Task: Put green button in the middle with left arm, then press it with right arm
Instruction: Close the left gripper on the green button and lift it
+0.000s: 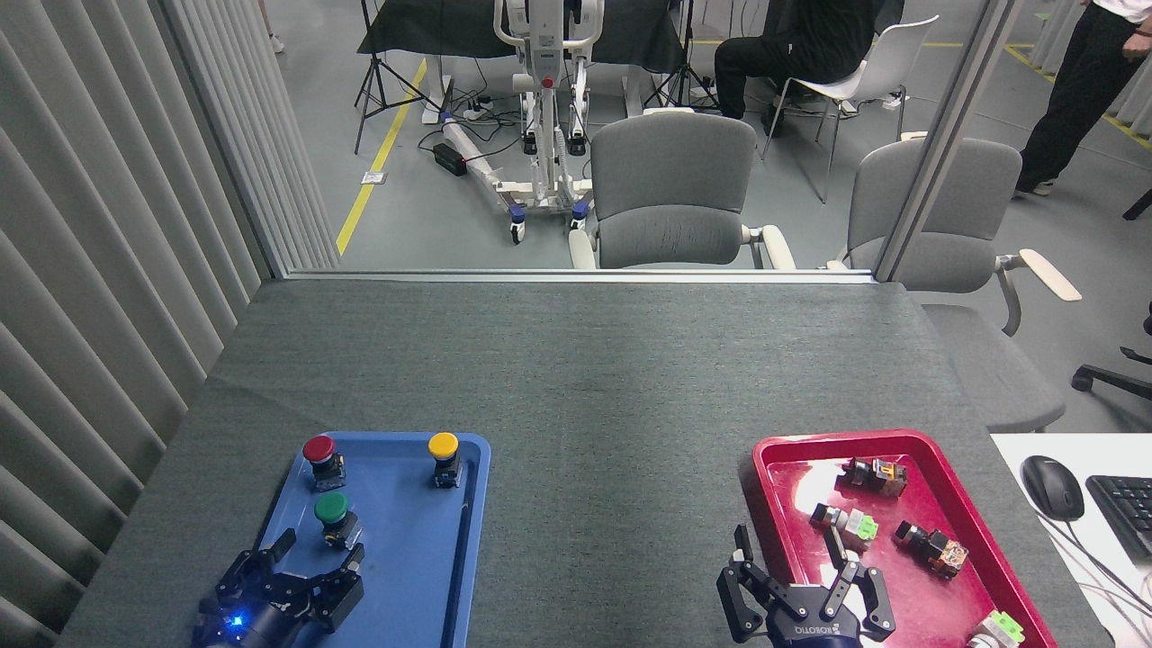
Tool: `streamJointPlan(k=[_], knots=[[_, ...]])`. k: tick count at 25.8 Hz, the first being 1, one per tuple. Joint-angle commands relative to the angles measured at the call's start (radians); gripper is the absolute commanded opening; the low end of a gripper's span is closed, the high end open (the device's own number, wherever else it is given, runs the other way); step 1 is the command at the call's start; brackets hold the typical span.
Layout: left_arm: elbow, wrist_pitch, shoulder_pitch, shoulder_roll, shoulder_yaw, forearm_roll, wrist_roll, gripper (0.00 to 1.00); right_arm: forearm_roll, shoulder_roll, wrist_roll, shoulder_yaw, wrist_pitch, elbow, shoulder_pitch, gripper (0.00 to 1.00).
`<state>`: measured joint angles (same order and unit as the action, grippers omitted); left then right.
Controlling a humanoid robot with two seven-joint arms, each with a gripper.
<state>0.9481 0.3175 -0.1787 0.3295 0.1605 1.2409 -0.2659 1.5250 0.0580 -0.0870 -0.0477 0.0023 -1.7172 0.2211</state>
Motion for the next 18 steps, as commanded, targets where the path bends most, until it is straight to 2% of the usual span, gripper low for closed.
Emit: streamJointPlan(k=[1, 8, 10, 18], knots=[[-0.038, -0.011, -0.019, 0.0, 0.011, -0.001, -0.001, 0.99, 0.001, 0.005, 0.006, 0.0, 0.001, -0.001, -0.002, 0.99], [-0.081, -0.008, -0.045, 0.003, 0.013, -0.012, -0.012, 0.99, 0.0, 0.022, -0.002, 0.0, -0.008, 0.005, -0.012, 0.99], [-0.078, -0.005, -0.044, 0.002, 0.013, -0.011, -0.012, 0.99, -0.002, 0.009, -0.003, -0.001, -0.01, 0.007, -0.034, 0.99], [-0.049, 0.005, -0.044, -0.004, 0.06, -0.012, -0.015, 0.99, 0.0, -0.012, 0.004, -0.004, 0.004, 0.004, -0.032, 0.99]])
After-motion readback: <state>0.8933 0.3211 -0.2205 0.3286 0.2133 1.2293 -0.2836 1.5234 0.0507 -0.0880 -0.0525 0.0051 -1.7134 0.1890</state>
